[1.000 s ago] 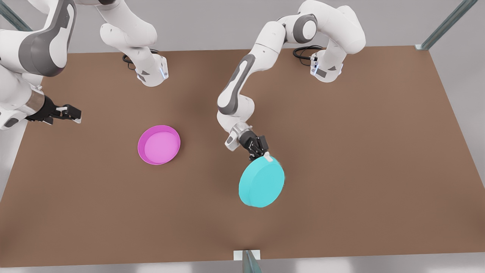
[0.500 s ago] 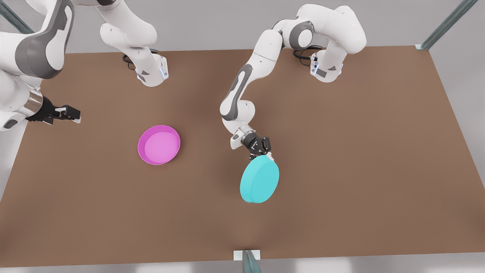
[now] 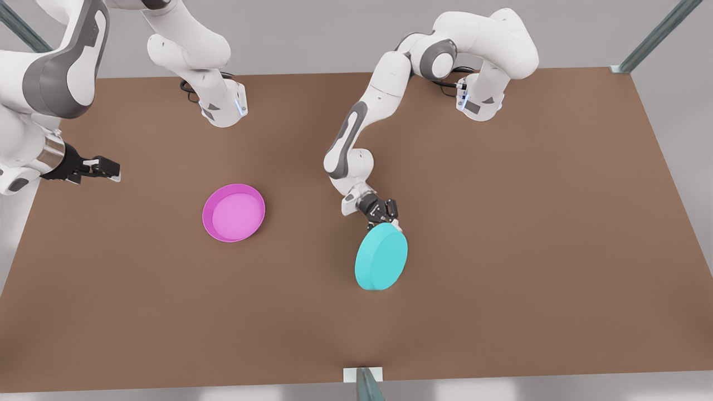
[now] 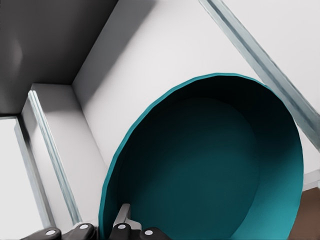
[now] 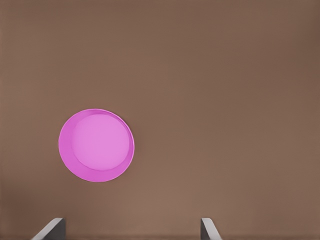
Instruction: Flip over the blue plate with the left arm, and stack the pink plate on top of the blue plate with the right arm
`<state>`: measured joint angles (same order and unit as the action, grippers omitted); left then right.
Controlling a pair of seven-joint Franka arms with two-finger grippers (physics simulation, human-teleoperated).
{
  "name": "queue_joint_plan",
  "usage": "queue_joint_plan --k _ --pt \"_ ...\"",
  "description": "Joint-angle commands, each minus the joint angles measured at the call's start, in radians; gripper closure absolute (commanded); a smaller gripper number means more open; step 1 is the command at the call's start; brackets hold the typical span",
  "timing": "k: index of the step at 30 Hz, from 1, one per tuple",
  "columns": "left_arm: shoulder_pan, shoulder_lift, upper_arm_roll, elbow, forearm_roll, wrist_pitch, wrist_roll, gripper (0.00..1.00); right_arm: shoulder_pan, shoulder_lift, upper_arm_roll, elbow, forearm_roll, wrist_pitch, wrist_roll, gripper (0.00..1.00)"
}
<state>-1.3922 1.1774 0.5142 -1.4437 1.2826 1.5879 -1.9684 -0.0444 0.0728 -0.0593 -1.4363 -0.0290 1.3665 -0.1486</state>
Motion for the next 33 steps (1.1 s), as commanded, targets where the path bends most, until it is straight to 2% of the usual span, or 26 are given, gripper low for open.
queue_joint_plan --k 1,5,7,12,16,18,21,22,23,24,25,26,27,28,30,31,32,33 --pt "0.002 0.001 -0.022 0.0 0.0 -0.043 -0.175 0.79 0.001 -0.001 -0.001 0.0 0.003 -0.006 -0.002 0.0" --pt "0.012 0.008 -0.049 0.005 0.001 -0.069 -0.21 0.79 0.001 -0.001 -0.001 0.0 0.003 -0.006 -0.002 0.0" --pt "0.012 0.008 -0.049 0.009 0.001 -0.071 -0.208 0.0 0.001 -0.001 -0.001 0.0 0.003 -0.007 -0.002 0.0" --pt "0.007 0.005 -0.12 0.031 -0.042 -0.128 -0.201 0.0 0.003 -0.001 -0.001 0.0 0.003 -0.006 -0.002 0.0" --pt "0.005 -0.019 -0.196 0.172 -0.273 -0.134 -0.081 0.0 0.002 0.001 -0.001 0.0 0.003 -0.007 -0.002 0.0" --pt "0.002 -0.14 -0.269 0.292 -0.503 -0.135 0.035 0.0 0.001 0.001 -0.001 0.0 0.003 -0.007 -0.002 0.0" --pt "0.004 -0.495 -0.281 0.413 -0.913 -0.282 0.43 0.0 -0.015 -0.002 -0.005 -0.049 0.003 0.008 -0.048 0.0" --pt "0.054 -0.634 -0.246 0.522 -1.051 -0.344 0.442 0.0 -0.048 -0.011 -0.004 -0.14 0.003 0.086 -0.08 0.0" --pt "0.171 -0.783 -0.238 0.52 -1.186 -0.378 0.538 0.0 -0.069 -0.015 -0.004 -0.225 0.003 0.16 -0.112 0.0" --pt "0.327 -0.835 -0.22 0.516 -1.278 -0.502 0.866 0.0 -0.08 -0.016 -0.005 -0.337 0.003 0.229 -0.112 0.0" --pt "0.404 -0.835 -0.152 0.514 -1.273 -0.56 1.204 0.0 -0.08 -0.016 -0.005 -0.411 0.003 0.284 -0.098 0.0" --pt "0.418 -0.829 -0.013 0.511 -1.284 -0.559 1.48 0.0 -0.08 -0.018 -0.005 -0.493 0.009 0.368 -0.097 0.0" --pt "0.447 -0.829 0.07 0.505 -1.292 -0.566 1.692 0.0 -0.08 -0.004 -0.005 -0.564 0.043 0.468 -0.097 0.0" --pt "0.492 -0.831 0.125 0.477 -1.324 -0.565 1.812 0.0 -0.08 -0.002 -0.004 -0.65 0.073 0.572 -0.097 0.0" --pt "0.584 -0.828 0.141 0.454 -1.332 -0.537 1.967 0.0 -0.08 0.007 -0.005 -0.75 0.141 0.686 -0.097 0.0" --pt "0.766 -0.851 -0.027 0.436 -1.349 -0.536 1.947 0.0 -0.08 0.033 -0.004 -0.763 0.147 0.732 -0.092 0.0" --pt "1.045 -0.868 -0.368 0.436 -1.307 -0.537 1.901 0.0 -0.078 0.048 -0.004 -0.77 0.205 0.758 -0.085 0.0" --pt "1.225 -0.909 -0.621 0.344 -1.221 -0.472 1.788 0.0 -0.077 0.064 -0.004 -0.786 0.242 0.778 -0.085 0.0"
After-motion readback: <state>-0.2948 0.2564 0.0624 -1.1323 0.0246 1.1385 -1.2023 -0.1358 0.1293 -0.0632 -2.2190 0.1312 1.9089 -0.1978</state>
